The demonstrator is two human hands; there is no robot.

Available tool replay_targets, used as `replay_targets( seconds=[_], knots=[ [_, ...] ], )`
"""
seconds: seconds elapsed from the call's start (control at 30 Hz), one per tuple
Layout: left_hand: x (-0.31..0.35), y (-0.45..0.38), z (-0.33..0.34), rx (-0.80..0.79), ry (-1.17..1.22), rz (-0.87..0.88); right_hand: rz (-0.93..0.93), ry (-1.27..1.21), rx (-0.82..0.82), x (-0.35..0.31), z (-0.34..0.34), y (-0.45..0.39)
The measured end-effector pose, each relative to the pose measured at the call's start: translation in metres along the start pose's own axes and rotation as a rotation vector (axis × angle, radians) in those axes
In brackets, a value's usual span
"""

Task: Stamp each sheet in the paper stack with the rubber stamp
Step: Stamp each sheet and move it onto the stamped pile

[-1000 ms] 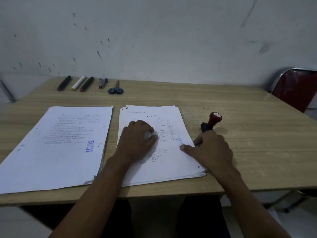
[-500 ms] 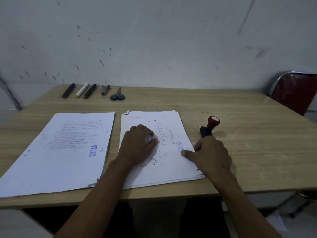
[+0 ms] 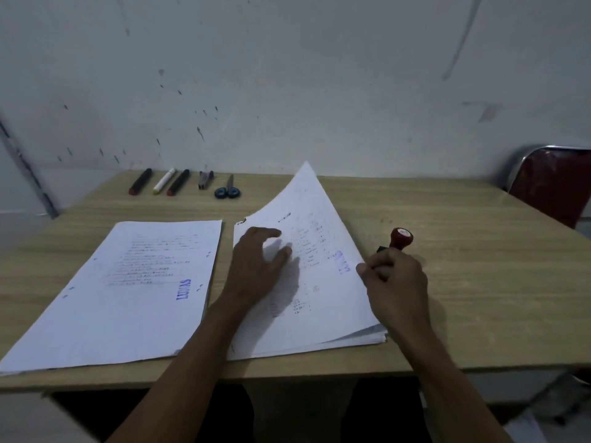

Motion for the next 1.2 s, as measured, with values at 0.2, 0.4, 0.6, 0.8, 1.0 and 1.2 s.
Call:
replay_targets(
  seconds=[0.2, 0.4, 0.6, 0.8, 1.0, 1.2],
  knots=[
    [-0.017, -0.004, -0.054, 0.264, 0.215, -0.496, 0.121, -0.473, -0.048, -0.003, 0.000, -0.002],
    [-0.025, -0.002, -0.066, 0.043, 0.777, -0.649, 0.256, -0.706, -0.101, -0.012, 0.024, 0.001],
    [-0.035, -0.004, -0.141, 0.216, 0.367, -0.555, 0.111, -0.344, -0.277, -0.045, 0.066, 0.014],
    [-0.076, 0.013, -0.217, 0.302, -0.078, -0.521, -0.156, 0.119, -0.391, -0.099, 0.135, 0.042],
    [-0.099, 0.025, -0.246, 0.314, -0.343, -0.517, -0.252, 0.406, -0.449, -0.136, 0.169, 0.067],
    [-0.114, 0.030, -0.248, 0.294, -0.433, -0.546, -0.331, 0.548, -0.453, -0.144, 0.173, 0.075]
  ],
)
Point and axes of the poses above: each hand's wrist, its own y-axis away from the middle knuckle, its own z-axis out of the palm, x = y × z, the point moved 7 cm from there along -y, towards the middle knuckle, and after that the axes turned 9 degrees about y, right-handed, at the moved point
